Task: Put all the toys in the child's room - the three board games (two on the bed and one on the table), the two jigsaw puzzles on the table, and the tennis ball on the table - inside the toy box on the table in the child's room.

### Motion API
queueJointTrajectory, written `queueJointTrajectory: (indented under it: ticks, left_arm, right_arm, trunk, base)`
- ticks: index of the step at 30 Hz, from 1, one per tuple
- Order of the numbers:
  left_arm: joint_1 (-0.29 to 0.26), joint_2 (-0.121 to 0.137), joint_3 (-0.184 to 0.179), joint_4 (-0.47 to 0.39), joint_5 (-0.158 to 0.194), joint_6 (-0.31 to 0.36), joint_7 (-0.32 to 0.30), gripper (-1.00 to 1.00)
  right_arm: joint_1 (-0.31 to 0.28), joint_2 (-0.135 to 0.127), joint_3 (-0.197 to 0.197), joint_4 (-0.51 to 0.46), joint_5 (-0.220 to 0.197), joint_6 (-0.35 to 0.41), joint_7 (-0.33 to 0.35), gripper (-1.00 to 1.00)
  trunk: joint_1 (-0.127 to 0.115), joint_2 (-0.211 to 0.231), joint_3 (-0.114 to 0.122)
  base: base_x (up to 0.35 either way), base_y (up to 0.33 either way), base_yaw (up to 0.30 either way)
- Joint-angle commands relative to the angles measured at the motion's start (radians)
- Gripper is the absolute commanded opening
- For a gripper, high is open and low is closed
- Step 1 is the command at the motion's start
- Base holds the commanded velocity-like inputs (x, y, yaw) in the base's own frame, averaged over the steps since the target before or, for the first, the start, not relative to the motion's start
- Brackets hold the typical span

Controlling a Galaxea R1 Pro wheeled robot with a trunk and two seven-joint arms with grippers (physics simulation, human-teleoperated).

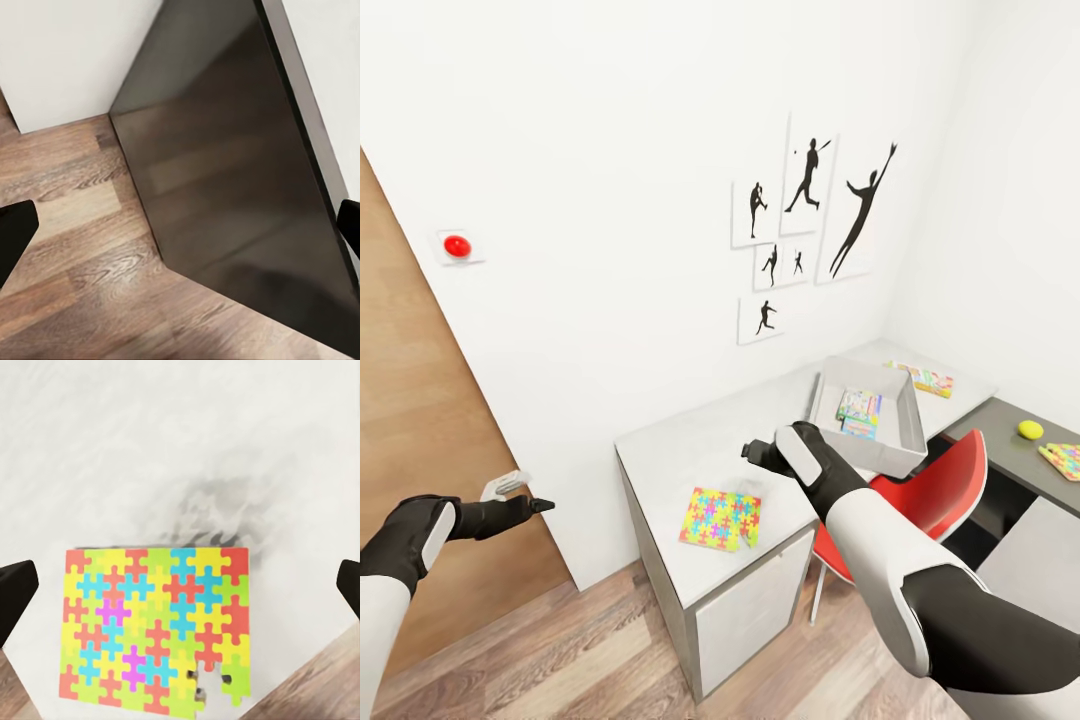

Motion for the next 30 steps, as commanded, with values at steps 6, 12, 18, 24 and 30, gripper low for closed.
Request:
queueJointTrajectory:
  ticks: [6, 12, 18, 24, 30]
  left_arm:
    - [-0.001, 0.000, 0.005, -0.001, 0.005, 0.011, -0.001, 1.00]
    - [0.000, 0.000, 0.005, -0.001, 0.006, 0.011, -0.006, 1.00]
    - [-0.001, -0.002, 0.003, -0.001, 0.005, 0.010, -0.007, 1.00]
    - [0.000, -0.018, 0.003, -0.001, 0.005, 0.009, -0.005, 1.00]
    - [0.000, -0.034, 0.003, -0.001, 0.004, 0.008, -0.003, 1.00]
  right_arm:
    - [-0.001, 0.000, 0.008, -0.001, -0.008, 0.000, -0.009, 1.00]
    - [-0.001, 0.000, 0.008, -0.002, -0.010, 0.003, -0.009, 1.00]
    - [0.000, 0.000, 0.006, -0.003, -0.016, -0.002, -0.008, 1.00]
    - [0.006, 0.000, 0.007, -0.032, -0.018, -0.010, -0.007, 1.00]
    - [0.040, 0.000, 0.006, -0.089, -0.018, -0.005, -0.004, 1.00]
  trunk:
    - [0.001, -0.002, -0.012]
    - [0.001, -0.002, -0.021]
    - [0.001, -0.002, -0.028]
    - [0.001, -0.002, -0.029]
    - [0.001, -0.002, -0.029]
  base:
    - [0.000, 0.000, 0.000]
    - [0.000, 0.000, 0.056]
    - [0.000, 0.000, 0.113]
    - [0.000, 0.000, 0.023]
    - [0.000, 0.000, 0.004]
